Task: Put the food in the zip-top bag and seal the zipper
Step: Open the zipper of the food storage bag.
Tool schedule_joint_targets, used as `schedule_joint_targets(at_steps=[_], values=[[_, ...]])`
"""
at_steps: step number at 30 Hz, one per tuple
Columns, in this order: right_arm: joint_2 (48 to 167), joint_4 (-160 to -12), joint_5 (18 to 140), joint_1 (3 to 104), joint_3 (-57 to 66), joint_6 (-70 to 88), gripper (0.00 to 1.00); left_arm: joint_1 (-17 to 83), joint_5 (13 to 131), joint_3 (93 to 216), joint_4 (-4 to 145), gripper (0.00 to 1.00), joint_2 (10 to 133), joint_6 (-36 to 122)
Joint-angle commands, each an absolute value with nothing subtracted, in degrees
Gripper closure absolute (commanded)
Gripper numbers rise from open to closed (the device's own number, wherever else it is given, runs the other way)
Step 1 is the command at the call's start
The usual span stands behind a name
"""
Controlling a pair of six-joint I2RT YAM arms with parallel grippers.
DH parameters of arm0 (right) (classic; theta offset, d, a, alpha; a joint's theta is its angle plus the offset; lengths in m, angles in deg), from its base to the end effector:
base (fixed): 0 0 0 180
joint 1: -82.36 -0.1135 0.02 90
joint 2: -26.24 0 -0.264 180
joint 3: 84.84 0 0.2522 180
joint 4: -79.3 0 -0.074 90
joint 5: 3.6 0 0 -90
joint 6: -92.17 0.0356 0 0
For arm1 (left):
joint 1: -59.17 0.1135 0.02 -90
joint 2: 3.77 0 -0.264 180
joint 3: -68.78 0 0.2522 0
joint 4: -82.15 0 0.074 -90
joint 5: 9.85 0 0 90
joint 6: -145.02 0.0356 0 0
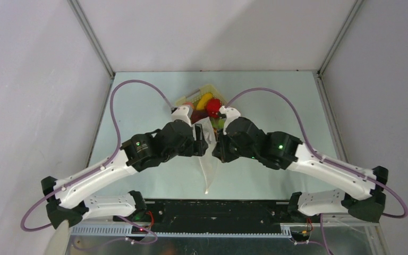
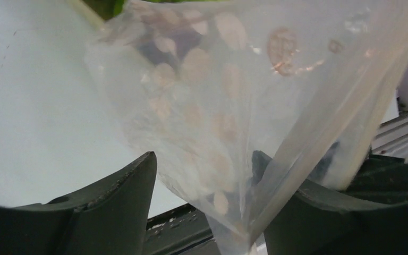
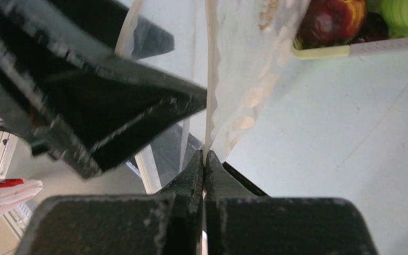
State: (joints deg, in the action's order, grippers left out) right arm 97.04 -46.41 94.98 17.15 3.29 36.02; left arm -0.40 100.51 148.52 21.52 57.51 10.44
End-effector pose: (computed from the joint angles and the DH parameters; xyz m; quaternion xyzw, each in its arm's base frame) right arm 0.1143 0.2349 0.3723 -0.2090 0.8681 0.2953 0.3399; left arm 0.1180 -0.1765 0.3528 0.0463 0.9014 -0.2154 0.3727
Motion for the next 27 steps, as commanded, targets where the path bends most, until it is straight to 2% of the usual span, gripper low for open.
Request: schedule_joint_targets(at_steps=[1, 9, 13, 17, 24, 27], values=[[92.0, -36.7, 97.8, 16.9, 8.2, 35.3, 1.00, -1.6, 99.1, 153.7, 25.6, 0.30, 61.4, 13.1], [89.9, -25.9, 102.8, 21.6, 9.8, 36.5, 1.00, -4.1, 98.1, 158.4, 27.2, 0.56, 66.3, 16.1], [89.5, -21.7, 105.9, 27.3, 9.6, 36.7, 1.00, -4.2, 99.0, 158.5, 25.1, 0.72, 67.2, 16.3], [88.1, -19.1, 106.8, 33.7, 8.5, 35.0, 1.00, -4.2, 100.5, 157.6, 21.6, 0.82, 66.8, 15.9], [85.5, -16.6, 105.3, 42.6, 7.3, 30.5, 1.00, -4.2, 101.9, 155.6, 15.8, 0.88, 65.0, 16.1], [83.8, -18.3, 102.2, 43.9, 6.0, 28.2, 1.00, -4.2, 103.7, 155.1, 12.1, 0.96, 64.5, 14.7]])
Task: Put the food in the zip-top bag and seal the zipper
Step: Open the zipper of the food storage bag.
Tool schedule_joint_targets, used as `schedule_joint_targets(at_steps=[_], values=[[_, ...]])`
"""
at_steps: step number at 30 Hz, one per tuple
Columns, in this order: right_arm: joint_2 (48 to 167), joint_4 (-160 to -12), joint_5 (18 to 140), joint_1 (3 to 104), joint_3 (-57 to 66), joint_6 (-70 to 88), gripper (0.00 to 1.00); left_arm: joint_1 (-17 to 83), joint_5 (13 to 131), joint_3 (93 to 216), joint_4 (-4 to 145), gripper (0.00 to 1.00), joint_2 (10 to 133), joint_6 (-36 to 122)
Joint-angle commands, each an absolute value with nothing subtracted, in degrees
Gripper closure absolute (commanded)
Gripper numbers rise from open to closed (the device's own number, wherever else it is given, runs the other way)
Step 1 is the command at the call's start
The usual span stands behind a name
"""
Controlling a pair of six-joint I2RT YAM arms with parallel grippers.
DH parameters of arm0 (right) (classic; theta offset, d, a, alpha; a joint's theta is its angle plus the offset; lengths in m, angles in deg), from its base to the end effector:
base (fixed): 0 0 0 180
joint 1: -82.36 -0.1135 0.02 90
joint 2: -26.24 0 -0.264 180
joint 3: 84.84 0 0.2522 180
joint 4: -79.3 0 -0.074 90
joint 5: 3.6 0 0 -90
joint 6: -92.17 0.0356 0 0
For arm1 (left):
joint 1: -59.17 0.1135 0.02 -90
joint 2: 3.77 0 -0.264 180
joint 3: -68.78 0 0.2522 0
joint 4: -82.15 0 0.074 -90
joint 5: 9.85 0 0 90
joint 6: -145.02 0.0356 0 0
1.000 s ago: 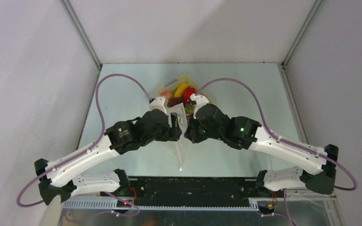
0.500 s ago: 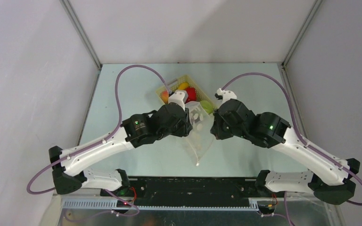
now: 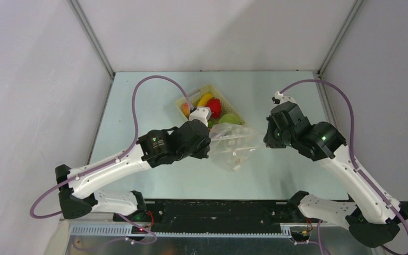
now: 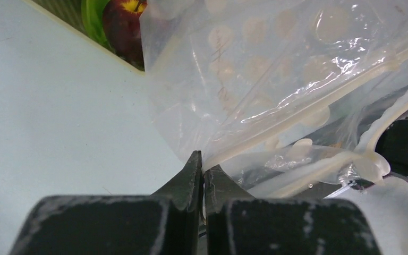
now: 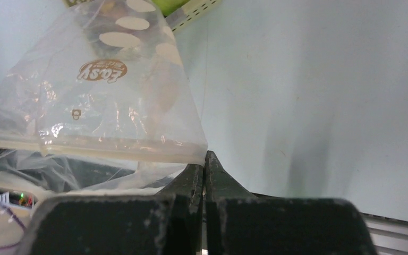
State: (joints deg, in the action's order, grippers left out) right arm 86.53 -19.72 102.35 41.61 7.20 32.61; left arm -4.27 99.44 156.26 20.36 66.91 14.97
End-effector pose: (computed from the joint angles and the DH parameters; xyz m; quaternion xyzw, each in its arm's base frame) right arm 0.1384 0.1064 0.3935 -0.0353 0.9289 0.0950 0.3562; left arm 0.1224 -0.2185 0.3595 0.1218 0.9049 -0.2005 0.3552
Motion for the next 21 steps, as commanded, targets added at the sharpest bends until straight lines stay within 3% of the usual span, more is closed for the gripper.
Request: schedule_joint_targets(at_steps=[1, 10, 14, 16, 17, 18, 19, 21], values=[[83.5, -19.5, 100.3, 44.3, 5.2, 27.1, 1.00, -4.2, 104.8, 155.1, 10.8, 0.98, 64.4, 14.2], [80.7, -33.7, 81.5, 40.6, -0.1, 21.3, 0.99, -4.2, 106.3, 154.8, 10.7, 1.00, 59.4, 12.4], [82.9, -45.6, 74.9, 35.3, -2.8, 22.8, 0.78, -4.2, 107.1, 153.8, 11.9, 1.00, 56.3, 12.2], [86.3, -52.7, 72.3, 33.5, -3.0, 25.5, 0.59, -4.0, 110.0, 154.2, 10.8, 1.00, 55.2, 10.8], [88.9, -55.3, 71.5, 32.8, -3.0, 26.3, 0.39, -3.5, 111.0, 154.6, 8.5, 1.00, 55.1, 9.5], [90.2, -59.8, 70.0, 31.8, -3.0, 27.0, 0.28, -3.2, 113.1, 155.8, 6.9, 1.00, 55.4, 8.6], [92.2, -62.0, 69.2, 31.5, -3.0, 27.3, 0.07, -2.7, 115.3, 156.4, 3.6, 1.00, 56.0, 6.5], [94.2, -66.6, 66.8, 31.3, -2.7, 28.2, 0.01, -1.8, 118.2, 157.6, -1.8, 1.00, 57.0, 3.1]])
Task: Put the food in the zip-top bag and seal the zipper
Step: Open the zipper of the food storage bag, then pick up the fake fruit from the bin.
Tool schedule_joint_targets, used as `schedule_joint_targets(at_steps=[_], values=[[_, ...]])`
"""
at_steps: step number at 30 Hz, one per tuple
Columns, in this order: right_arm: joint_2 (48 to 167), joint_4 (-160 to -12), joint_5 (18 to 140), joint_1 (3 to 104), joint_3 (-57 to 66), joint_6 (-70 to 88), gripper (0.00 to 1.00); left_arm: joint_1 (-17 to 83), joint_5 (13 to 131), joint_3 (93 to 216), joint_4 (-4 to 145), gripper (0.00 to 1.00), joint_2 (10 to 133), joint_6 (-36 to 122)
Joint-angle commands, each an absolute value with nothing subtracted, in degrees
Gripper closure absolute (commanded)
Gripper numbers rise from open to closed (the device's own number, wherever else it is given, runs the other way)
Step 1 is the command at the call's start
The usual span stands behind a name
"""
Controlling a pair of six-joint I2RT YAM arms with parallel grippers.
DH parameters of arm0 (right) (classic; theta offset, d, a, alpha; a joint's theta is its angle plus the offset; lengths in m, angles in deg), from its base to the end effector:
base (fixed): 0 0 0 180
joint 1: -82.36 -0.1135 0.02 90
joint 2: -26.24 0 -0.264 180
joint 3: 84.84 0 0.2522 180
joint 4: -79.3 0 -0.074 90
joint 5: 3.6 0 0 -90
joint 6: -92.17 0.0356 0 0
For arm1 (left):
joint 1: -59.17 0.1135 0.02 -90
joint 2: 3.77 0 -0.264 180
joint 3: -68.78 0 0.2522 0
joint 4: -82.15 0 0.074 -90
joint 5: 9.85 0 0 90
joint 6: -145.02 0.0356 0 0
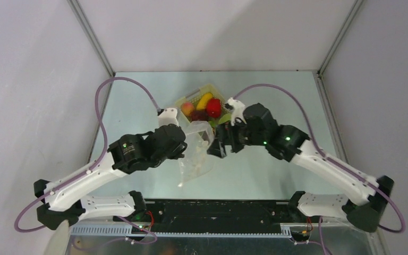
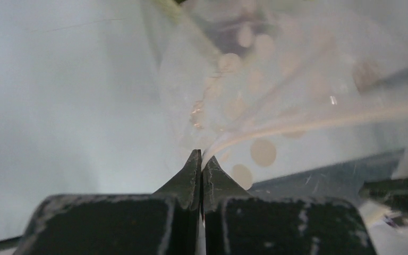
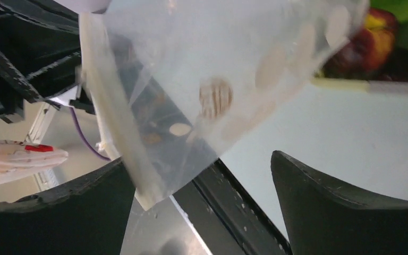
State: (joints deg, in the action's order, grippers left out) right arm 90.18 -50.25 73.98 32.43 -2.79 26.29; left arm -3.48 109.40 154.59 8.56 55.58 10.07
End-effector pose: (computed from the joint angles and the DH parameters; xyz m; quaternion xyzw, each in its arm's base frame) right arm 0.1458 0.1852 0.3709 -0.2454 0.8373 0.3643 0.3257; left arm 0.0994 -0.1543 0.3760 0.0474 0.9041 -0.1465 0.3985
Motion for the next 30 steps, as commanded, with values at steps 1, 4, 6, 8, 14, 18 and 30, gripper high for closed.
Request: schedule_joint_targets(at_steps=[1, 4, 6, 8, 14, 18, 30], values=[[94.7, -68.5, 67.0, 31.4, -2.6, 28.3, 0.01, -0.8, 118.9, 157.8, -4.7, 1.00, 57.5, 2.0], [94.4, -69.3, 70.6, 31.5, -2.6, 27.1, 0.01, 2.7, 121.5, 156.7, -9.8, 1.00, 57.9, -3.6], [93.9, -68.3, 74.7, 32.2, -2.6, 26.1, 0.01, 5.6, 122.0, 155.6, -11.6, 1.00, 57.9, -5.5], [94.0, -67.2, 75.8, 33.7, -2.6, 25.5, 0.00, 7.8, 122.2, 155.1, -12.3, 1.00, 57.6, -6.0], [96.6, -65.0, 78.8, 38.3, -3.2, 22.5, 0.01, 9.7, 126.4, 157.8, -17.3, 1.00, 57.3, -7.0], [101.5, -65.9, 78.7, 40.7, -3.2, 20.4, 0.01, 11.0, 128.3, 160.3, -21.1, 1.00, 58.6, -7.8], [115.3, -70.9, 75.1, 43.1, -1.7, 19.2, 0.00, 15.4, 129.2, 164.0, -18.5, 1.00, 62.2, 0.6]])
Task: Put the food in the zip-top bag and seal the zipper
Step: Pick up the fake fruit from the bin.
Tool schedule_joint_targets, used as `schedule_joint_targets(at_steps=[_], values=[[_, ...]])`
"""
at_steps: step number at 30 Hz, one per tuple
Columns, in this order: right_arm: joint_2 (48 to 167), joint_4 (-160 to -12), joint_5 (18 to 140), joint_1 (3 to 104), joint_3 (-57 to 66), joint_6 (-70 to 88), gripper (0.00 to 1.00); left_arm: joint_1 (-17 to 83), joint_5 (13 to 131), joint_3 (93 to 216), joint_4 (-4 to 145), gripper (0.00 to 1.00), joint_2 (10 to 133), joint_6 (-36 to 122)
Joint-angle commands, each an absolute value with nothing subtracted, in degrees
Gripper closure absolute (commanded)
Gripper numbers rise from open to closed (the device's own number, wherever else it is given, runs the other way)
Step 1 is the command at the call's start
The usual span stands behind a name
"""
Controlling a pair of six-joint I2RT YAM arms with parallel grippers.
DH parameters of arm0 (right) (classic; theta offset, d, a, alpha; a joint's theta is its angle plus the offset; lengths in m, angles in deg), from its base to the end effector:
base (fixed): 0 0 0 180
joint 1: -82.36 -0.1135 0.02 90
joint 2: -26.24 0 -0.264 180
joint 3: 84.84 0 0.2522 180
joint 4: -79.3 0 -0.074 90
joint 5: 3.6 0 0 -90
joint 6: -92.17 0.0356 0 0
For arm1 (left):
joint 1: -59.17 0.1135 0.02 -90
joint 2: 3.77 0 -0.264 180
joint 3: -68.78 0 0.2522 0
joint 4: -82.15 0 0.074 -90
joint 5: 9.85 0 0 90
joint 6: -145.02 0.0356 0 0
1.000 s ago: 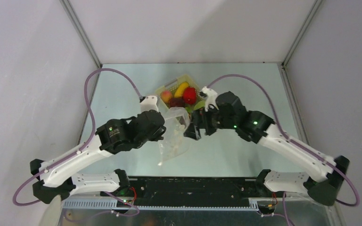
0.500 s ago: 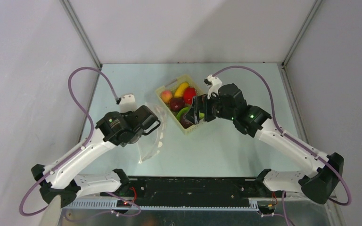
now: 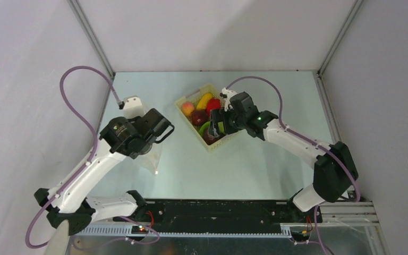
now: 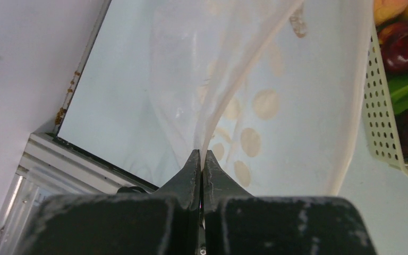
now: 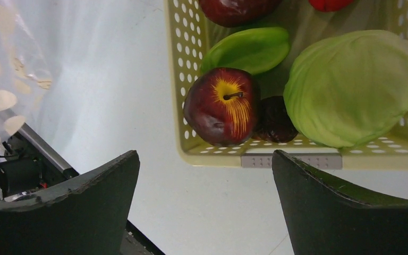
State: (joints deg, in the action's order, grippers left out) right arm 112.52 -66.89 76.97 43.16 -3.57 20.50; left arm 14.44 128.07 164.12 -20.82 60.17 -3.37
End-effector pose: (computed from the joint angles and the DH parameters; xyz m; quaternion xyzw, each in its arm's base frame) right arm 0.2591 0.2189 0.2865 -0.1977 0.8776 0.2721 0.3417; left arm 0.1253 -0.0870 0.3892 -0.1718 0.8879 0.1346 0.4050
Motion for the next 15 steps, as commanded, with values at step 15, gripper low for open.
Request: schedule_joint_targets(at_steps=[15], values=[[124.6, -70.1, 72.9, 42.8, 0.8, 20.6, 0.13, 15.6, 121.6, 159.6, -0.3, 1.00, 72.3, 9.1]])
